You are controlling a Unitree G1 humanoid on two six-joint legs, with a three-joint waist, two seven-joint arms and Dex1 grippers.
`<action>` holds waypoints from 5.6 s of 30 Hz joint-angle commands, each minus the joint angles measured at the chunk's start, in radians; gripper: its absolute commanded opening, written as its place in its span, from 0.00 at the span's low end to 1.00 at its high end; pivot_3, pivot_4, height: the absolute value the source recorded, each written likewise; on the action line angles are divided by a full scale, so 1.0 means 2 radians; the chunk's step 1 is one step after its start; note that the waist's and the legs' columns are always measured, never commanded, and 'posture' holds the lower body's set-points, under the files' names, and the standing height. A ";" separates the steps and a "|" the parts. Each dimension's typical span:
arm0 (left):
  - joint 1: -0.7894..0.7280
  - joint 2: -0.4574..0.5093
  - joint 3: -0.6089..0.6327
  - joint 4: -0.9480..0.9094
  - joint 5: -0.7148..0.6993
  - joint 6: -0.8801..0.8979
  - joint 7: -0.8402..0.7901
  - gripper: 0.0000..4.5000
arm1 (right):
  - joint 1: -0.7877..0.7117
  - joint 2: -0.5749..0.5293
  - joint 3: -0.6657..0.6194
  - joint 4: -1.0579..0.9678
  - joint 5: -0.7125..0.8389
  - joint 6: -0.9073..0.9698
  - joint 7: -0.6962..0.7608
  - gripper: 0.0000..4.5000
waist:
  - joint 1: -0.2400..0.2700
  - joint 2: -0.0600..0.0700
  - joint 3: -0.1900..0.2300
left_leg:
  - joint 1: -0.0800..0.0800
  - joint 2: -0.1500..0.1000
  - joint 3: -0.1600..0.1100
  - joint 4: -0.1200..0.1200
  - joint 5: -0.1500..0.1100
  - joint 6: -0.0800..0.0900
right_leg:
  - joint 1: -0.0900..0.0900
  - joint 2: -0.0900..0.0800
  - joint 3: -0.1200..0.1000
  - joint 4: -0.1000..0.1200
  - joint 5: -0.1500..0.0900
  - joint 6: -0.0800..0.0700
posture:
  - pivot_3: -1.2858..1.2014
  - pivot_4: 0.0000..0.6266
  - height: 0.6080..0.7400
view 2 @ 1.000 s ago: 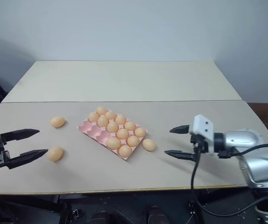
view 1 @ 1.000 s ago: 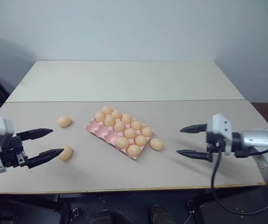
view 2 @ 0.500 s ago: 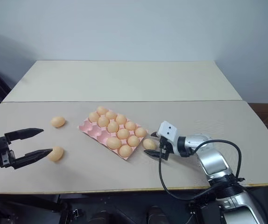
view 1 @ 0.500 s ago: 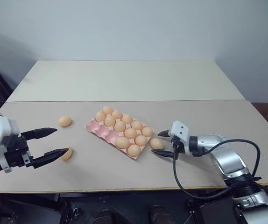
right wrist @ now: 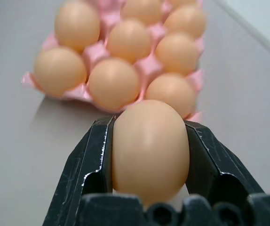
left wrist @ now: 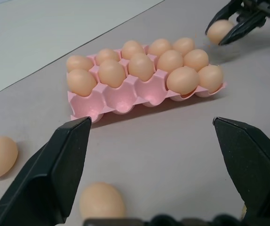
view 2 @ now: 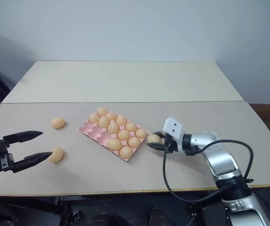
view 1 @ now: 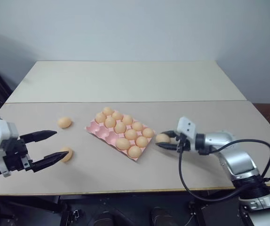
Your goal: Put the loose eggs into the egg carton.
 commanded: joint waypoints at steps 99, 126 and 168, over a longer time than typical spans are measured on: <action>-0.172 -0.036 -0.211 0.157 0.157 -0.045 0.076 0.42 | 0.074 -0.104 -0.121 -0.086 0.140 -0.034 0.106 1.00 | 0.007 0.000 0.000 | -0.001 0.000 0.000 0.000 0.000 0.000 | 0.000 0.000 0.000 0.000 0.000 0.000 | 0.52 0.24 1.00; -0.390 -0.162 -0.338 0.283 0.205 -0.118 0.065 1.00 | 0.083 -0.101 -0.129 -0.107 0.142 -0.032 0.068 1.00 | 0.019 0.000 0.000 | -0.002 -0.001 -0.001 0.001 0.000 0.000 | 0.000 0.000 -0.001 0.000 0.000 0.000 | 0.52 0.24 1.00; -0.081 -0.039 -0.044 0.080 0.084 -0.053 0.090 1.00 | 0.046 -0.096 -0.108 -0.044 0.135 -0.051 0.116 1.00 | 0.021 0.000 0.000 | 0.000 0.000 0.000 0.001 0.000 0.000 | 0.001 0.000 -0.001 -0.001 0.000 0.000 | 0.52 0.24 1.00</action>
